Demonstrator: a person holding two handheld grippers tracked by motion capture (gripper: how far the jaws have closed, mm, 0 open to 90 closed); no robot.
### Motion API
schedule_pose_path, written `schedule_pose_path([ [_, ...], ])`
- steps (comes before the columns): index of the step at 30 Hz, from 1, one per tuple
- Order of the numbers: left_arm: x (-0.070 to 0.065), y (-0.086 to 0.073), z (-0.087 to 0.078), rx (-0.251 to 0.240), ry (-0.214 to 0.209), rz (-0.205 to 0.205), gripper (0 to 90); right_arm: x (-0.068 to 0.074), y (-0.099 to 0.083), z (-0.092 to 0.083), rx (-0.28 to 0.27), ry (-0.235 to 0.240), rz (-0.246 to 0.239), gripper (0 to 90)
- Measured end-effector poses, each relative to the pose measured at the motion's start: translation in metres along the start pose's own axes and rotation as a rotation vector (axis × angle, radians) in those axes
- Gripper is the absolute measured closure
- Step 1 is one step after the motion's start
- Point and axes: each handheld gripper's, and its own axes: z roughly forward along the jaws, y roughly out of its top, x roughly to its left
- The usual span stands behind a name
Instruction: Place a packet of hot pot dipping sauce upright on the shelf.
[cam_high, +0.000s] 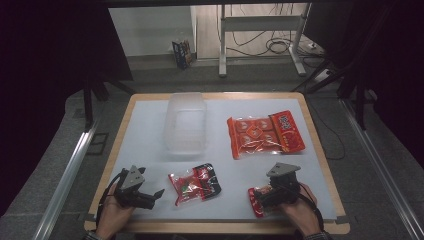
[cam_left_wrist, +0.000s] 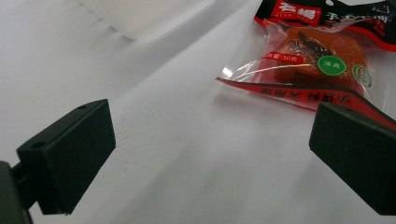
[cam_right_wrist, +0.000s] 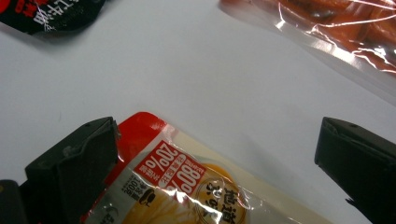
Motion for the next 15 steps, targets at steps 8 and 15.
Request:
schedule_pose_path([
  [8,-0.0003,0.0004,0.0004,-0.007,-0.003,0.003,0.9,0.0004,0.0012,-0.0007,-0.015,-0.019,0.004,0.0],
  [15,-0.0014,0.0010,0.0022,0.001,-0.013,0.013,0.8,-0.0001,0.0016,0.0005,-0.024,-0.037,0.005,0.0],
])
